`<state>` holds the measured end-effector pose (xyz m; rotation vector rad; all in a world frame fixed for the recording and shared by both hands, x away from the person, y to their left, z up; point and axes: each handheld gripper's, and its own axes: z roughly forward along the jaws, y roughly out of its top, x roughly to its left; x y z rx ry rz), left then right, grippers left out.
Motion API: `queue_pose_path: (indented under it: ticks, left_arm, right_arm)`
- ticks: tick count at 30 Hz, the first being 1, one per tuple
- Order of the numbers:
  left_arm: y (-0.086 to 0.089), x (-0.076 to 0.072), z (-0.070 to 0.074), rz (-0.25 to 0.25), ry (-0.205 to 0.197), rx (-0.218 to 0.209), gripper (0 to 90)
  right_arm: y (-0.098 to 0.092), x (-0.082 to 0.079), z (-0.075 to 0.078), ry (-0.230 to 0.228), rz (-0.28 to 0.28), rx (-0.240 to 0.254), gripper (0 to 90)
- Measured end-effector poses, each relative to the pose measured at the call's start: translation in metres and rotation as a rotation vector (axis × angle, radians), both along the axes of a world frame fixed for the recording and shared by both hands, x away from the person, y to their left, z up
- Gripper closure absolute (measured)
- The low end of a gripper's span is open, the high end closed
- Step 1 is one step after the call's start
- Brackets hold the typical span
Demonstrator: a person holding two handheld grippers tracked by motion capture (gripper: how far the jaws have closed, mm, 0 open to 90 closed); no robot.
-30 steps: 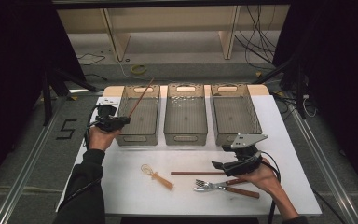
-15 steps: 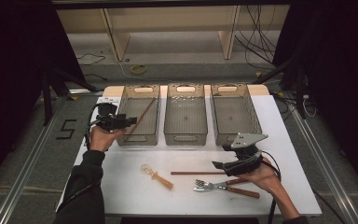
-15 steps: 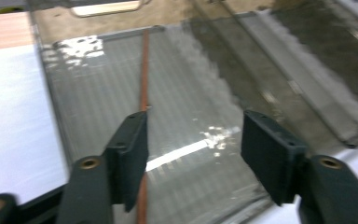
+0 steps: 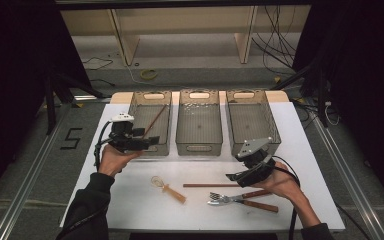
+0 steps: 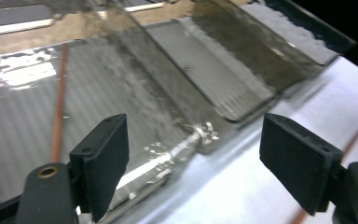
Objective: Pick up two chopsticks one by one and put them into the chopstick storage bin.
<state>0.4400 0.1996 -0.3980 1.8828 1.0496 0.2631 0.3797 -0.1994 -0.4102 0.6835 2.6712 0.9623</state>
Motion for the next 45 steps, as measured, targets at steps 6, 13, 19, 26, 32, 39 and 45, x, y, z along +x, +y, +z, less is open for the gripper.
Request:
queue_pose_path:
  ticks: [6,13,19,26,32,39,45]
  left_arm:
    - [-0.009,-0.018,0.001,-0.048,-0.029,-0.045,21.2]
    - [-0.016,-0.039,-0.009,-0.085,-0.047,-0.042,20.3]
    - [-0.02,-0.054,-0.018,-0.12,-0.084,-0.02,19.1]
    - [-0.023,-0.065,-0.028,-0.139,-0.074,0.004,18.6]
    - [-0.022,-0.07,-0.039,-0.14,-0.068,-0.013,18.5]
    - [-0.02,-0.077,-0.044,-0.144,-0.075,-0.018,18.2]
    - [-0.02,-0.079,-0.045,-0.143,-0.078,-0.015,18.5]
  right_arm:
    - [0.009,0.006,-0.004,0.036,0.049,-0.107,30.6]
    - [0.018,0.011,-0.006,0.06,0.096,-0.191,31.5]
    - [0.029,0.012,-0.008,0.07,0.133,-0.277,33.7]
    - [0.04,0.012,-0.018,0.098,0.197,-0.376,41.3]
    - [0.046,0.013,-0.026,0.113,0.229,-0.427,49.3]
    - [0.05,0.015,-0.033,0.131,0.266,-0.468,57.2]
    - [0.05,0.015,-0.035,0.138,0.275,-0.493,62.4]
